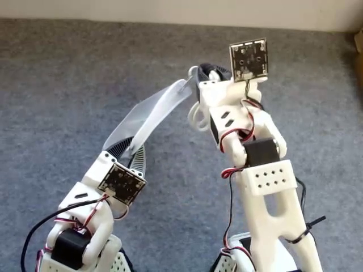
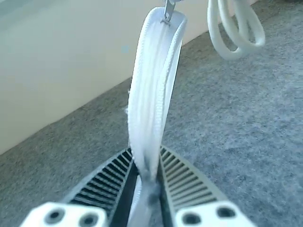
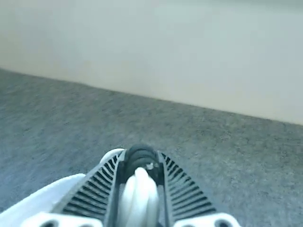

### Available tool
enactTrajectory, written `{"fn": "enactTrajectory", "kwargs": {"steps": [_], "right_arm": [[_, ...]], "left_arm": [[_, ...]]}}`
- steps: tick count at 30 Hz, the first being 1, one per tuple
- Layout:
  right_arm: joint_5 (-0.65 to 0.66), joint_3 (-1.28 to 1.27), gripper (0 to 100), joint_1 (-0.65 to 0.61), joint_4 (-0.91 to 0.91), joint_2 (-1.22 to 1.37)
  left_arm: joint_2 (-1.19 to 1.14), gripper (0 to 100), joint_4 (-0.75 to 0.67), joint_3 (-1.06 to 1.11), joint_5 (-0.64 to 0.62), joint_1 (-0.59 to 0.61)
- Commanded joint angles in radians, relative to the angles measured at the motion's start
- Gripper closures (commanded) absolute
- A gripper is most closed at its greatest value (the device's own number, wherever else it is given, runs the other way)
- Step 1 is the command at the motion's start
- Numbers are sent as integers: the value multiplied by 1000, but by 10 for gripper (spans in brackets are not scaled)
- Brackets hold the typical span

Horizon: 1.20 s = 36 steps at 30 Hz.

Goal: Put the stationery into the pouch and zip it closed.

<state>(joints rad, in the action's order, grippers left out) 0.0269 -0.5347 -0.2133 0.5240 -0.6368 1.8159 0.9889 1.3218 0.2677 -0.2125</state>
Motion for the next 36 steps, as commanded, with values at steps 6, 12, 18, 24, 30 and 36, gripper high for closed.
{"fn": "enactTrajectory", "kwargs": {"steps": [6, 12, 18, 24, 30, 36], "right_arm": [[11, 28, 993, 108, -58, 42], [9, 30, 988, 51, 1, 41], [9, 19, 988, 41, 71, -5], [11, -140, 988, 16, 71, -209], [11, -360, 988, -62, 68, -403], [11, -521, 988, -93, 47, -483]], "left_arm": [[2, 995, 17, 4, -12, 61], [2, 995, 11, 30, -12, 61], [2, 995, 11, 30, -12, 61], [2, 995, 11, 30, -12, 61], [4, 995, 11, 50, -12, 61], [4, 995, 9, 58, -12, 59]]}}
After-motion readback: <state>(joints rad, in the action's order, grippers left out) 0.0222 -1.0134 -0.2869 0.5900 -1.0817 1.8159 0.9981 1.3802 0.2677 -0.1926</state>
